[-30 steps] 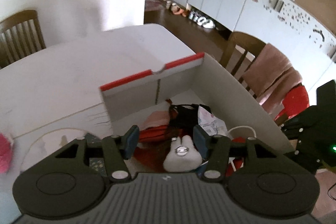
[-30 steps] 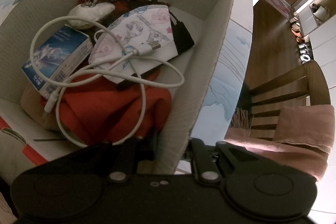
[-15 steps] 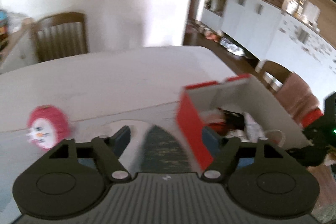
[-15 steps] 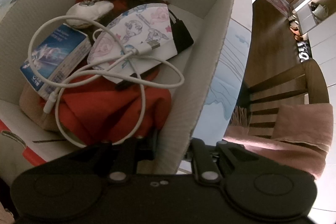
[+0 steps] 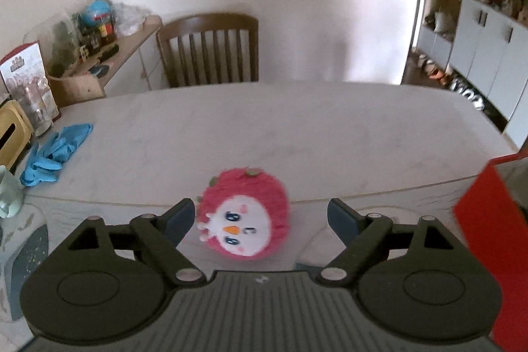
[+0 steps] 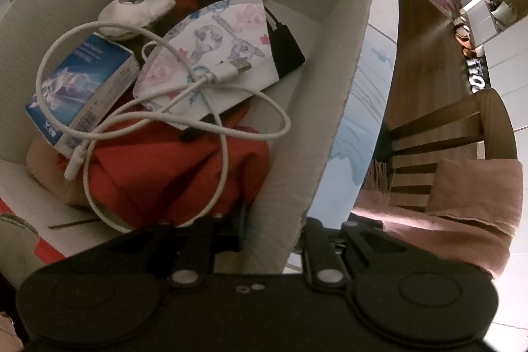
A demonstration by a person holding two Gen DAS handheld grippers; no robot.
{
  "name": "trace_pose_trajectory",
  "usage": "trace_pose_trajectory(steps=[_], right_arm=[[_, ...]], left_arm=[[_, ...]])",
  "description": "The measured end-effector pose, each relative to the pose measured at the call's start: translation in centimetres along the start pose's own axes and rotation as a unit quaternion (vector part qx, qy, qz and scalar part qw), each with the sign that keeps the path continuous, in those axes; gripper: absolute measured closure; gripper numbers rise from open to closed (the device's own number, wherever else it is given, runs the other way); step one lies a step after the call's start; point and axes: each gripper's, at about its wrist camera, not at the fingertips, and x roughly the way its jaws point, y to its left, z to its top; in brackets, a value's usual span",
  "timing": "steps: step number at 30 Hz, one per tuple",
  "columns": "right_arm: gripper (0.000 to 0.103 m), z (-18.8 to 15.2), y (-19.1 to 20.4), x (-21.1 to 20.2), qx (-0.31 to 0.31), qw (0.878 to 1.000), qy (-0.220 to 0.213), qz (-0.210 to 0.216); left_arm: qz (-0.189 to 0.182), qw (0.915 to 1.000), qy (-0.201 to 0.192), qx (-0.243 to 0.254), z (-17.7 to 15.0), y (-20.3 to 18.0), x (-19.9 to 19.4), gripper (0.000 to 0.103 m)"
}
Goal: Organize objects
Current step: 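Move the left gripper back over the pink round plush toy, then close the left gripper on the pink plush toy and lift it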
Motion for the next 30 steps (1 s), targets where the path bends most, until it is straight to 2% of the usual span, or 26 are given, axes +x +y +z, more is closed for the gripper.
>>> trace_pose_trajectory(steps=[13, 21, 27, 30], right_arm=[[0.088, 0.6, -0.1, 1.0, 0.016, 0.999, 0.028, -0.001], [0.088, 1.0, -0.1, 1.6, 0.023, 0.999, 0.04, -0.001], [0.088, 1.0, -0.2, 1.8, 0.027, 0.999, 0.044, -0.001], [0.088, 1.1, -0.1, 1.8, 0.028, 0.999, 0.045, -0.001]], left_arm=[[-0.031, 0.9965, 0.068, 0.038, -0.1, 1.7, 7.7, 0.015], [-0.007, 0.9959, 0.081, 0.042, -0.8, 1.7, 10.3, 0.015], [0.007, 0.9959, 0.078, 0.043, -0.9, 1.4, 11.1, 0.014], [0.01, 0.9959, 0.076, 0.049, -1.0, 1.1, 11.1, 0.016]])
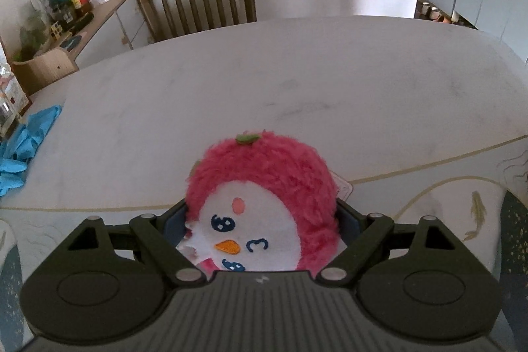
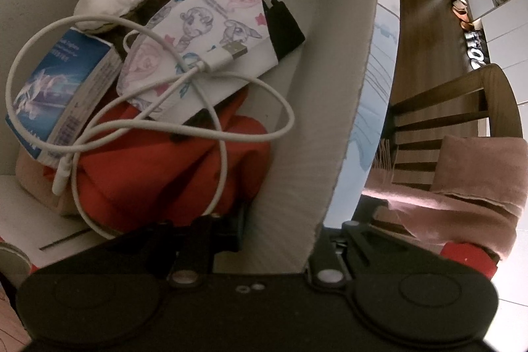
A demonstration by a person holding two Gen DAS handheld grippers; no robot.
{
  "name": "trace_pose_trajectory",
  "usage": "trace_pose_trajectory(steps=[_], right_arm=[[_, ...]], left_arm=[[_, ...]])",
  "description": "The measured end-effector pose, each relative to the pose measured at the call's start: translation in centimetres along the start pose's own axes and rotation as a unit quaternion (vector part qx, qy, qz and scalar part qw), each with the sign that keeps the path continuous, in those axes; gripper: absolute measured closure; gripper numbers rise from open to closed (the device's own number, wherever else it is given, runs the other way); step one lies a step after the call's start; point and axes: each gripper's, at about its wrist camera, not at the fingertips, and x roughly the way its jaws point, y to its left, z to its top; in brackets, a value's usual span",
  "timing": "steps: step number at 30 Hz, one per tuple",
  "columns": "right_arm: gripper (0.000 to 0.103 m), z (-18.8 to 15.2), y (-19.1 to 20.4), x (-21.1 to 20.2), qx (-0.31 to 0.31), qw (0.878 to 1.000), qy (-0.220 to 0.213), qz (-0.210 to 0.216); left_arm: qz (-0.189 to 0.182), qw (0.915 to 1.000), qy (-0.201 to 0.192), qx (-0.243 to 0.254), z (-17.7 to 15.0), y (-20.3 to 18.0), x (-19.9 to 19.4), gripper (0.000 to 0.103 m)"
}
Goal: Organize objects
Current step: 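Close the left gripper on the pink plush toy and lift it, then carry the pink plush toy with the left gripper to the box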
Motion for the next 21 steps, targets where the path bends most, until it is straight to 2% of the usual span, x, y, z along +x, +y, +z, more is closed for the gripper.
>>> trace_pose_trajectory(steps=[5, 7, 15, 21], right_arm=[[0.088, 0.1, 0.1, 0.0, 0.0, 1.0, -0.001, 0.0], [0.089, 0.1, 0.0, -0.1, 0.001, 1.0, -0.003, 0.0], [0.089, -0.4, 0.1, -0.3, -0.002, 1.0, -0.015, -0.002], [0.089, -0.5, 0.1, -0.4, -0.008, 1.0, -0.02, 0.0]], left_arm=[[-0.003, 0.9999, 0.0, -0.01, 0.1, 0.3, -0.9, 0.028], [0.003, 0.9999, 0.001, -0.012, -0.1, 0.1, -1.6, 0.03], [-0.012, 0.9997, -0.005, -0.02, -0.9, -1.4, -6.9, 0.03], [-0.036, 0.9991, -0.021, 0.008, -1.7, -4.2, -11.8, 0.03]])
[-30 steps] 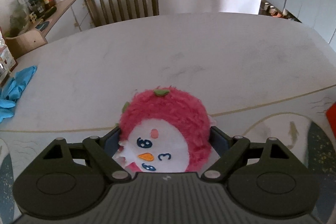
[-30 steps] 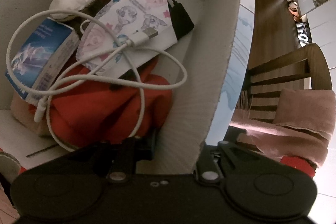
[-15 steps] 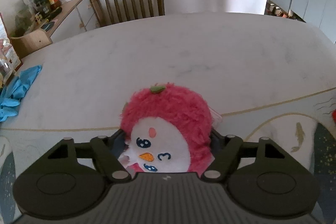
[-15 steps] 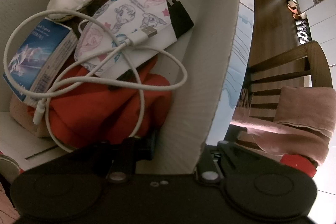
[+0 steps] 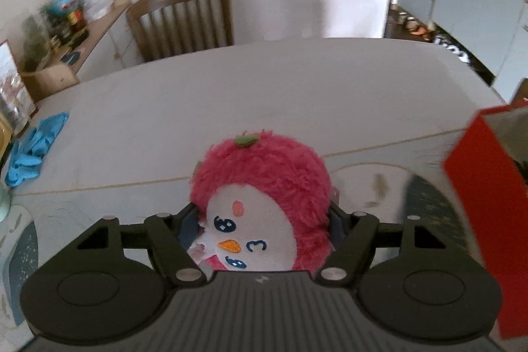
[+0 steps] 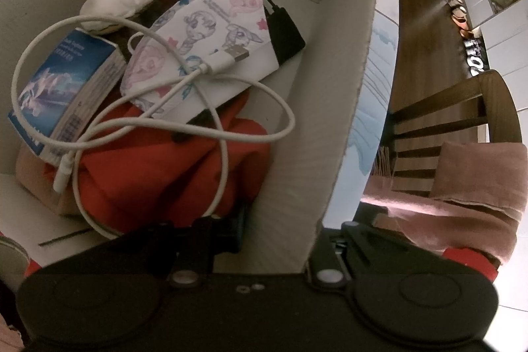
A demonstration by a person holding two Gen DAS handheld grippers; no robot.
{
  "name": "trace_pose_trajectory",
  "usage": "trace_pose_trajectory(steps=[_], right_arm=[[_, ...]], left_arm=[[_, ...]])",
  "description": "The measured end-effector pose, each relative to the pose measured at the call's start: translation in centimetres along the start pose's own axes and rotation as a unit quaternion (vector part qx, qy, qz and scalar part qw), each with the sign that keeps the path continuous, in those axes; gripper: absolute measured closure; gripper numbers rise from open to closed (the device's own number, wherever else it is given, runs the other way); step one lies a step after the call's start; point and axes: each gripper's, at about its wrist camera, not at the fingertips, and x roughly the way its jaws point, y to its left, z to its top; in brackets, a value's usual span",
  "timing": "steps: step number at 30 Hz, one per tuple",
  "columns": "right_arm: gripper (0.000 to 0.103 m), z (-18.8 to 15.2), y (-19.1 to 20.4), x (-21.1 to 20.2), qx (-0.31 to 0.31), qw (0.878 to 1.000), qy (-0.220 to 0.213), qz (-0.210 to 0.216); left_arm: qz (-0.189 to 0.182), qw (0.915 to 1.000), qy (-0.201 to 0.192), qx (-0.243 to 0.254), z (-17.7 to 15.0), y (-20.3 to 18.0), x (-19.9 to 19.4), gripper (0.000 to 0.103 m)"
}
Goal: Organize objects
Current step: 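Carry the pink plush toy with the left gripper to the box, then lower the pink plush toy into the box and open the left gripper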
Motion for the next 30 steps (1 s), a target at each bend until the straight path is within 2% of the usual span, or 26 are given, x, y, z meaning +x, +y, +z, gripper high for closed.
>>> trace_pose_trajectory(steps=[9, 16, 23, 30], right_arm=[[0.089, -0.8, -0.1, -0.3, -0.01, 1.0, -0.019, 0.004], [0.09, -1.4, -0.3, -0.5, -0.019, 0.999, -0.028, 0.005], [0.091, -2.0, -0.1, -1.2, -0.029, 0.999, -0.037, 0.014], [0.092, -2.6, -0.4, -1.6, -0.031, 0.998, -0.05, 0.023]], left_arm=[[-0.042, 0.9974, -0.041, 0.042, -0.1, -5.6, -6.9, 0.03], [-0.085, 0.991, -0.068, 0.078, 0.5, -11.0, -10.9, 0.03], [-0.131, 0.981, -0.083, 0.117, 1.6, -16.7, -12.0, 0.03], [-0.159, 0.9697, -0.085, 0.165, 3.0, -22.6, -11.0, 0.03]])
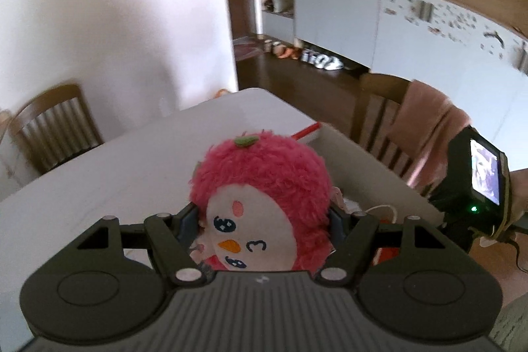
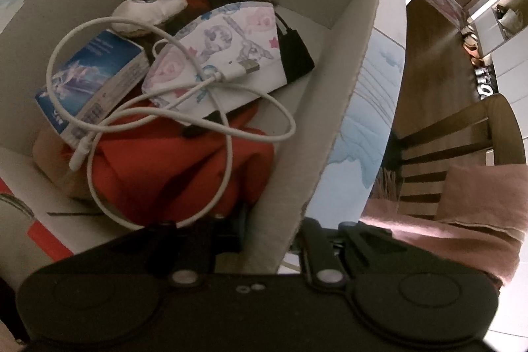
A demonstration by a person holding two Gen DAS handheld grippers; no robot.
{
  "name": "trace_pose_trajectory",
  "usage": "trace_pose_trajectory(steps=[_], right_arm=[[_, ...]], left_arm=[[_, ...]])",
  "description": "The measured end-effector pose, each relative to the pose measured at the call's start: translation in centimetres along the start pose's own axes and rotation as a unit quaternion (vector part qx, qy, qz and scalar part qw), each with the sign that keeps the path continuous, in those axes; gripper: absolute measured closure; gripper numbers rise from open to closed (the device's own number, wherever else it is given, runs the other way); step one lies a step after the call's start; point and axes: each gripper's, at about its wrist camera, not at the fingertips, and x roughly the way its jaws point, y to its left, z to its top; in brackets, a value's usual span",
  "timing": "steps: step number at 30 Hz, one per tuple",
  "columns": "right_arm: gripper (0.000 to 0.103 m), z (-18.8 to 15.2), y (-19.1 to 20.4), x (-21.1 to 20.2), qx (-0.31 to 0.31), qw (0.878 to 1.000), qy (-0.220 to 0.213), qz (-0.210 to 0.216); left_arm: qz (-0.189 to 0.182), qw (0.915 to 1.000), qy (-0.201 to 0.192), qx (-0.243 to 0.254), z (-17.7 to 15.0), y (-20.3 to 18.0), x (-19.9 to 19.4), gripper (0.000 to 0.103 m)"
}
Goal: Organize objects
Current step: 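Lower the pink plush toy into the box and open the left gripper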
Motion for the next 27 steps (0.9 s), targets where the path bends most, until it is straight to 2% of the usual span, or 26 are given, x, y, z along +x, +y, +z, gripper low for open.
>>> trace_pose_trajectory(steps=[10, 20, 27], right_arm=[[0.093, -0.2, -0.4, 0.1, -0.001, 1.0, -0.009, 0.01], [0.093, -0.3, -0.7, 0.2, -0.002, 1.0, -0.011, 0.014], [0.093, -0.2, -0.5, 0.2, -0.003, 1.0, -0.011, 0.014]], left_arm=[[-0.038, 0.9953, 0.043, 0.078, 2.3, -5.6, 6.1, 0.03], [-0.05, 0.9899, 0.116, 0.064, 0.8, -7.1, 13.1, 0.029], [-0.042, 0.9862, 0.139, 0.078, 0.1, -7.6, 14.8, 0.027]])
